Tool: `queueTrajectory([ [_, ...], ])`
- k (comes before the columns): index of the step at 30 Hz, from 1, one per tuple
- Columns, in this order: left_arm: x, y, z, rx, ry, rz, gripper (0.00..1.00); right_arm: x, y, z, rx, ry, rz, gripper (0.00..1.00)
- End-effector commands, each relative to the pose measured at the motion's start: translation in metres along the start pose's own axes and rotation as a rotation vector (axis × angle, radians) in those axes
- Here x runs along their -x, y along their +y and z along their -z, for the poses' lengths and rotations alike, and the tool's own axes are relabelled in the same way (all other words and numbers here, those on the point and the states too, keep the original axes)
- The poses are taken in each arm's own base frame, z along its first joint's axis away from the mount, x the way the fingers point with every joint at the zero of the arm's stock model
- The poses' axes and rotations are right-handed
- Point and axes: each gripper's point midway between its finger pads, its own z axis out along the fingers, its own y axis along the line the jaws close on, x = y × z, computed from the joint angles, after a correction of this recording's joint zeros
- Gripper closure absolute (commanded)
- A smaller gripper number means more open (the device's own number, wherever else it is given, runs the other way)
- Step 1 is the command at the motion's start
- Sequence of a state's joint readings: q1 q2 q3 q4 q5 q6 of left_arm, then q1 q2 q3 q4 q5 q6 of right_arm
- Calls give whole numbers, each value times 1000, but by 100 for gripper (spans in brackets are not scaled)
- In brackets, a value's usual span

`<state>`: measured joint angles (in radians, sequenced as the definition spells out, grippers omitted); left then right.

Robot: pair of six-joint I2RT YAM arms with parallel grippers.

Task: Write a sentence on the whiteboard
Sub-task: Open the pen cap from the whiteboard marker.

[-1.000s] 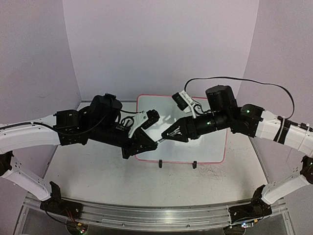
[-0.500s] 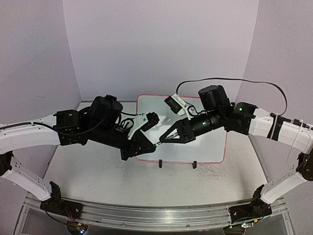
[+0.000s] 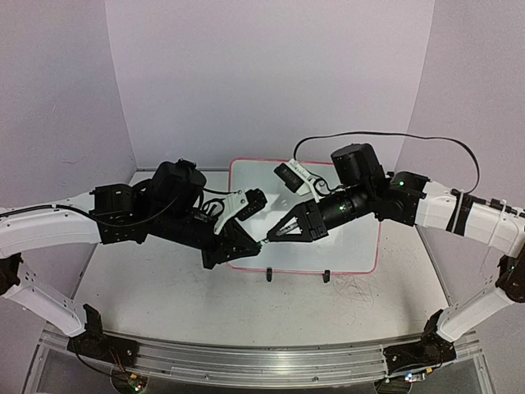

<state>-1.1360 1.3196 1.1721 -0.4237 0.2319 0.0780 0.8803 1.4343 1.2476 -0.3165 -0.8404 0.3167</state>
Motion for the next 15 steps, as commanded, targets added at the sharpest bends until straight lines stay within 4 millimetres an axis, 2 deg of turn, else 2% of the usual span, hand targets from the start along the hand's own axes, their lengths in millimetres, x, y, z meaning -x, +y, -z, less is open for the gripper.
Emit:
queueTrajectory([
  [1,17,0,10,11,-56,-14,100,10,16,0,60,-10,56,89],
  [3,16,1,10,18,-55,-15,100,8,17,0,72,-3,61,98],
  [4,15,2,10,23,-54,-16,100,8,18,0,76,-1,64,100],
  [9,7,8,14,65,-46,-20,100,8,22,11,64,-28,127,100],
  [11,1,16,17,113,-39,-18,100,14,18,27,27,-72,156,100],
  [15,-14,38,34,267,-44,8,100,26,0,78,-159,-225,201,100],
])
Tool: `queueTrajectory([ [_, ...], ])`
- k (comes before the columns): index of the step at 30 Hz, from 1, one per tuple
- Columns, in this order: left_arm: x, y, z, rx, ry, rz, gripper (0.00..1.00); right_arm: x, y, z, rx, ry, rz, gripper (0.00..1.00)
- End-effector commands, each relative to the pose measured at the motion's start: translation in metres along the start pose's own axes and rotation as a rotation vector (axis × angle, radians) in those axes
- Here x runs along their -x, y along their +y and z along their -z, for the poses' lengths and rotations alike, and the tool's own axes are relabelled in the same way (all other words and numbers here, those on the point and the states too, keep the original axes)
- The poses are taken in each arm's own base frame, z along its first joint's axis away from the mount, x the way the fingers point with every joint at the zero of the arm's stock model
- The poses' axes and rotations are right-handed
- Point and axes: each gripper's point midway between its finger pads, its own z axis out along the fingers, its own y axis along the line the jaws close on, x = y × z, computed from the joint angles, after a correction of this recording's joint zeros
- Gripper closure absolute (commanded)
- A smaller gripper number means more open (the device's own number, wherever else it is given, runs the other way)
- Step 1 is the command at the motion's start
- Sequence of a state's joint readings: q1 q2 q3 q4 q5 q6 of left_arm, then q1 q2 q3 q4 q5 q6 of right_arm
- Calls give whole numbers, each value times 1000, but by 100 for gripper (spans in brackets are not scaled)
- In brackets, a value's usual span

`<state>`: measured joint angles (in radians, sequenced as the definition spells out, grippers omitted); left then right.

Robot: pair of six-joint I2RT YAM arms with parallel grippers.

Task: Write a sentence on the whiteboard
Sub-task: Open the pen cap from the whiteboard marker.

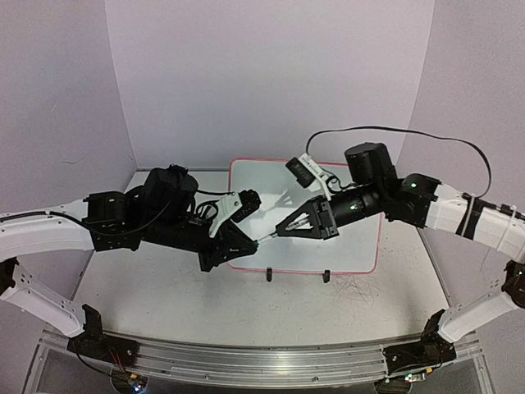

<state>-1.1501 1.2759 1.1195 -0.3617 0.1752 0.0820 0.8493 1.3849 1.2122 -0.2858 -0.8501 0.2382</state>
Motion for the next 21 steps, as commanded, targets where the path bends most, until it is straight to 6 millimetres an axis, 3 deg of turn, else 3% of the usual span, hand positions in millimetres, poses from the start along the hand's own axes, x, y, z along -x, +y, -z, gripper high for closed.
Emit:
queueTrajectory([
  [1,-18,41,32,254,-3,36,100,26,-6,75,-227,-212,121,100],
  [3,-22,49,43,310,-37,69,100,32,-17,107,-400,-330,134,100],
  [6,-42,77,54,494,-61,177,100,44,-18,140,-492,-535,95,100],
  [8,-58,102,64,660,-76,294,100,47,-15,152,-496,-635,95,100],
  [10,-79,120,71,792,-77,403,100,45,-28,163,-574,-685,74,100],
  [12,-101,135,75,872,-71,532,100,44,-38,165,-625,-692,60,100],
  [16,-154,152,57,833,26,743,100,45,-54,161,-679,-677,36,100],
  [21,-186,157,41,870,128,770,100,53,-48,152,-627,-705,50,100],
])
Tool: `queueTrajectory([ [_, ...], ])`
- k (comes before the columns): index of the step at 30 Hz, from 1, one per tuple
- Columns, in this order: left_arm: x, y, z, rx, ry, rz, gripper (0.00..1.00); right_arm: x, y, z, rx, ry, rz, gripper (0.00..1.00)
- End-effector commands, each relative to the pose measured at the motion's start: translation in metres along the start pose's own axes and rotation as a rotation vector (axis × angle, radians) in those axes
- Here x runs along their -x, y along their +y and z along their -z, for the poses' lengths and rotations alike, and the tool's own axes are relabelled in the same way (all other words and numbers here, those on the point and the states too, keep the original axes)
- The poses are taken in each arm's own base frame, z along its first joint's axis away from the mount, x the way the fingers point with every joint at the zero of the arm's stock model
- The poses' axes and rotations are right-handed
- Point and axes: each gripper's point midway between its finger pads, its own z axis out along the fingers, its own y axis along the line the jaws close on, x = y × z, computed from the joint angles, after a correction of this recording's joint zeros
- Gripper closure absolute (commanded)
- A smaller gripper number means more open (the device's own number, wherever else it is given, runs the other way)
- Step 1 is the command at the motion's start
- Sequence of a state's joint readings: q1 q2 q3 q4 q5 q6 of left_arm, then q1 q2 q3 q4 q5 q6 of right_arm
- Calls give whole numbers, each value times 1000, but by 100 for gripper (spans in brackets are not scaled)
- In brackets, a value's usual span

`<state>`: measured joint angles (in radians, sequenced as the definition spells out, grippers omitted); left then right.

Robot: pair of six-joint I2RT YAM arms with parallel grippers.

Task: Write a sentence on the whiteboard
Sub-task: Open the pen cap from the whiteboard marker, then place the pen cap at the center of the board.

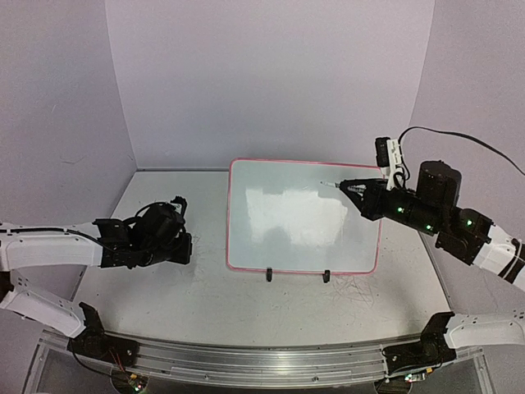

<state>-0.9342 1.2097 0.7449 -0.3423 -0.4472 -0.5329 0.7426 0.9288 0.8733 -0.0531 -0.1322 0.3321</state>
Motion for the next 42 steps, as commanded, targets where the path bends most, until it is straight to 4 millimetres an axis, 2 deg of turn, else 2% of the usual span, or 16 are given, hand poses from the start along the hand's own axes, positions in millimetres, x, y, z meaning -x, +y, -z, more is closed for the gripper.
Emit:
queueTrajectory([
  [1,-20,1,-16,34,62,81,100,27,14,-1,29,-114,-9,100],
  [7,-48,6,-40,96,134,83,100,33,33,-4,97,-139,19,100],
  [11,-61,13,-47,119,142,106,100,34,37,0,110,-154,44,97],
  [20,-89,22,-65,157,167,116,100,38,14,8,-12,-186,38,100],
  [24,-95,22,-70,155,172,125,97,39,-2,20,-81,-251,15,100],
  [27,-100,21,-74,158,182,125,95,47,3,37,-42,-324,22,100],
  [32,-106,22,-77,164,195,126,92,56,9,45,-23,-338,16,100],
  [35,-107,23,-77,166,200,125,86,59,3,50,-54,-350,-1,100],
  [37,-108,24,-76,164,201,131,76,59,0,52,-79,-339,0,100],
  [38,-107,23,-75,160,197,136,67,58,-3,53,-100,-329,7,100],
  [42,-98,20,-69,145,188,141,45,44,-17,46,-178,-261,48,100],
])
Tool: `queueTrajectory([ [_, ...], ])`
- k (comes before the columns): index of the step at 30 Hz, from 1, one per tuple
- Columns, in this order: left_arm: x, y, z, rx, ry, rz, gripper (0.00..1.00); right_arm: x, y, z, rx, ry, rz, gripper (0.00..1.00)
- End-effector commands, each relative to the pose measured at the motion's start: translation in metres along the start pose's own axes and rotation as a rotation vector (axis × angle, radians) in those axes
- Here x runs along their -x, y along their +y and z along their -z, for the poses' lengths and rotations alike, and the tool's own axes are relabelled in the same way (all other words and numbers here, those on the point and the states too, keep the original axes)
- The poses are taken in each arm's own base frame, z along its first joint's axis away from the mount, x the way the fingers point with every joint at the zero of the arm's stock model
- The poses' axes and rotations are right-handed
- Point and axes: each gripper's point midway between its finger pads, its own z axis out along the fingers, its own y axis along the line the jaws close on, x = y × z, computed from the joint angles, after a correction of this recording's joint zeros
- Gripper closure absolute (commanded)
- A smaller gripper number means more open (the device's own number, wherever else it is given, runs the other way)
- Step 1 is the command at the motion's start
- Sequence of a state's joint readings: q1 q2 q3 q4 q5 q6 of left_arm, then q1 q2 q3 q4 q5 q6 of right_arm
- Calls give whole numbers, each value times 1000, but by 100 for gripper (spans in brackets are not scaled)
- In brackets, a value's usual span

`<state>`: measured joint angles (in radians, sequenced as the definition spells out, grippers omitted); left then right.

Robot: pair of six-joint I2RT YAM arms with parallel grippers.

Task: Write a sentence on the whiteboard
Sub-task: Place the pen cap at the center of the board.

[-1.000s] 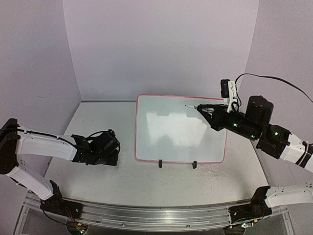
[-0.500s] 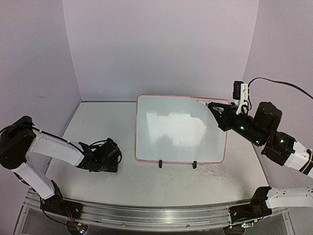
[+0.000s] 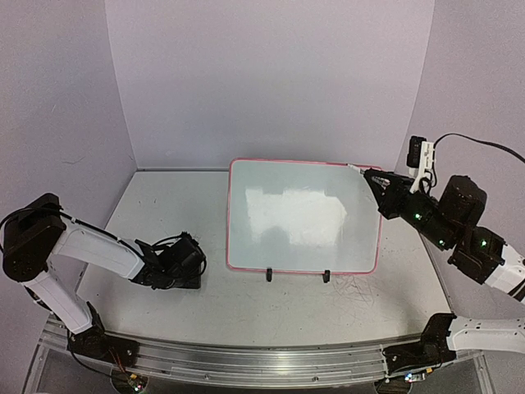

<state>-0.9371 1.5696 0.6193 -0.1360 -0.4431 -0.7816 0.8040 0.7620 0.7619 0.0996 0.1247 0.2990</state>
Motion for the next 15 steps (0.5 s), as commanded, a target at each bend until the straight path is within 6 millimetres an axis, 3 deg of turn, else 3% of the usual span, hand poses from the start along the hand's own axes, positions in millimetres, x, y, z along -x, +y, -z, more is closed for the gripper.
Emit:
queueTrajectory([
  [1,10,-3,12,-25,-19,17,41,4,-9,-1,-77,24,48,100],
  [7,47,-8,47,-51,-84,-26,16,-16,-7,-13,-67,111,72,100],
  [10,75,-7,74,-88,-145,-25,2,-20,-4,-18,-58,129,83,100],
  [15,133,4,110,-235,-214,-2,1,-28,3,-27,-26,163,97,100],
])
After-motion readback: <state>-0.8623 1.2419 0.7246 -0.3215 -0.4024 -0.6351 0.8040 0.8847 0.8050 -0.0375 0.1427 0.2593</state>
